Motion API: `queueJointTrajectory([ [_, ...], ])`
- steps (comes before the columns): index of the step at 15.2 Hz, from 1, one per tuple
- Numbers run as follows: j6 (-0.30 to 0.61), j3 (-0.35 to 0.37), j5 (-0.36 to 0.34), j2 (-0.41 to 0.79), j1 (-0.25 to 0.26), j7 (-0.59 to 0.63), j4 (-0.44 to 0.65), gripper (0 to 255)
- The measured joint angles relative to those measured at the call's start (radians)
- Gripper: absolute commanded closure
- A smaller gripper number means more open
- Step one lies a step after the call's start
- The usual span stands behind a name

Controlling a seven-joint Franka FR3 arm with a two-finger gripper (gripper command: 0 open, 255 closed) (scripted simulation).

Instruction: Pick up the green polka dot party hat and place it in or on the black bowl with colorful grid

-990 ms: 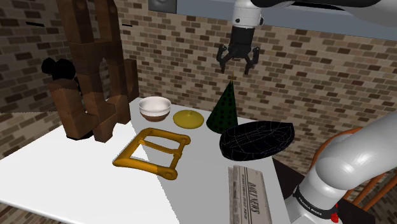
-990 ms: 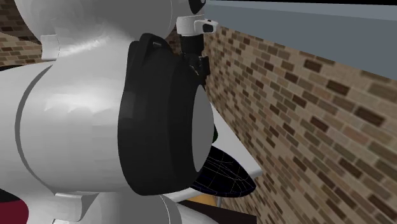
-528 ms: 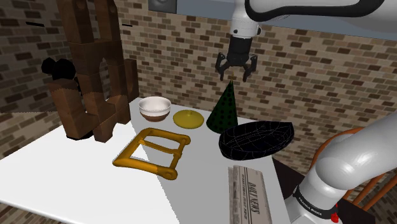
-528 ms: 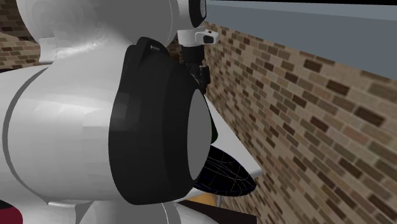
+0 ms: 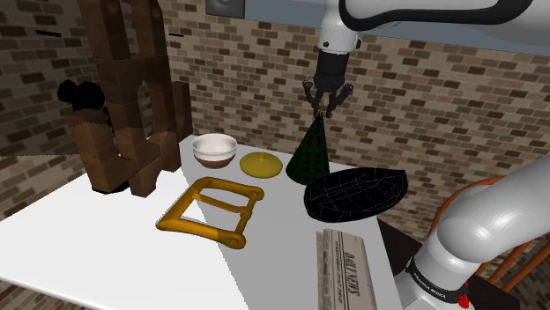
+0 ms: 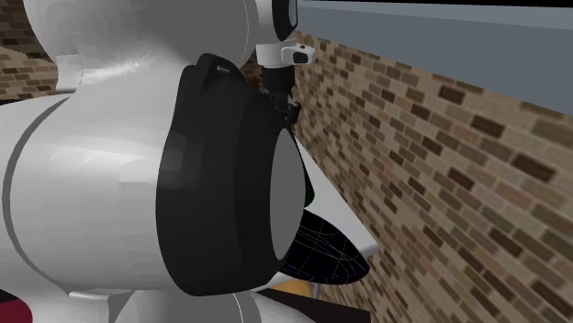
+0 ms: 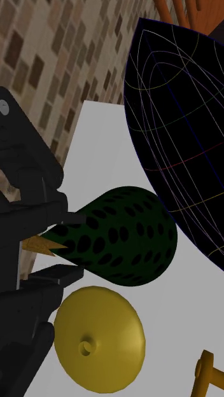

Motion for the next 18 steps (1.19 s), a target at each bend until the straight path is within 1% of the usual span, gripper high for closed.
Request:
queueJointTrajectory([
  [9,-0.006,0.0,0.0,0.001,0.0,-0.001,0.006,255],
  [18,-0.12,-0.001,-0.008,0.037,-0.006,-0.001,0.155,255],
])
